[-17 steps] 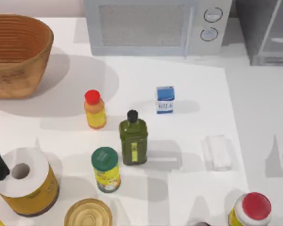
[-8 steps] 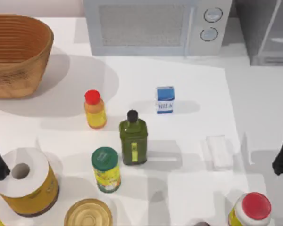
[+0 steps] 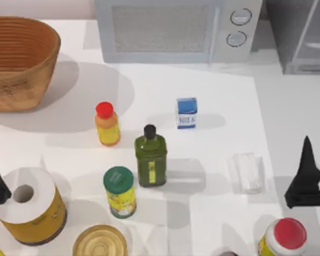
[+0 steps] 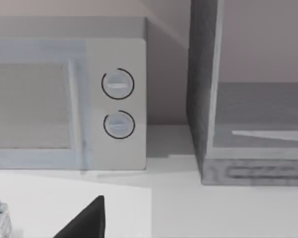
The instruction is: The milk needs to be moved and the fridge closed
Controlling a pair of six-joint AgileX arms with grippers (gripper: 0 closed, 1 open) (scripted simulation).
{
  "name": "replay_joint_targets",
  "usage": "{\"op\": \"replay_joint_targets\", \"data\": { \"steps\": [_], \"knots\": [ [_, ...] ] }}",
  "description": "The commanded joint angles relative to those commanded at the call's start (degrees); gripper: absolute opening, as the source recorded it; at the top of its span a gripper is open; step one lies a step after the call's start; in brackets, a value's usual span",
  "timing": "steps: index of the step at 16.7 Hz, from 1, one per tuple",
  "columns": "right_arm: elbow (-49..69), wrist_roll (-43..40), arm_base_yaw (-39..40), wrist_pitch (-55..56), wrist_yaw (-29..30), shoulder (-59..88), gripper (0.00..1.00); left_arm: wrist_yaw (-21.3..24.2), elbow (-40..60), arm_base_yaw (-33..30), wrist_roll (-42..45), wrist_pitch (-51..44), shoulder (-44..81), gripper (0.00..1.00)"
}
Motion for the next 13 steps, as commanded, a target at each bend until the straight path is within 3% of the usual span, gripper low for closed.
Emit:
{"op": "replay_joint_targets", "data": {
  "steps": [7,13],
  "knots": [
    [3.5,2.5,-2.6,-2.9,-2.8,2.8,1.00,0.0,0.0,0.0,0.0,0.0,0.0,1.00],
    [26.8,10.5,-8.4,-18.3,-13.2,22.6,1.00,0.0,0.0,0.0,0.0,0.0,0.0,1.00]
  ]
}}
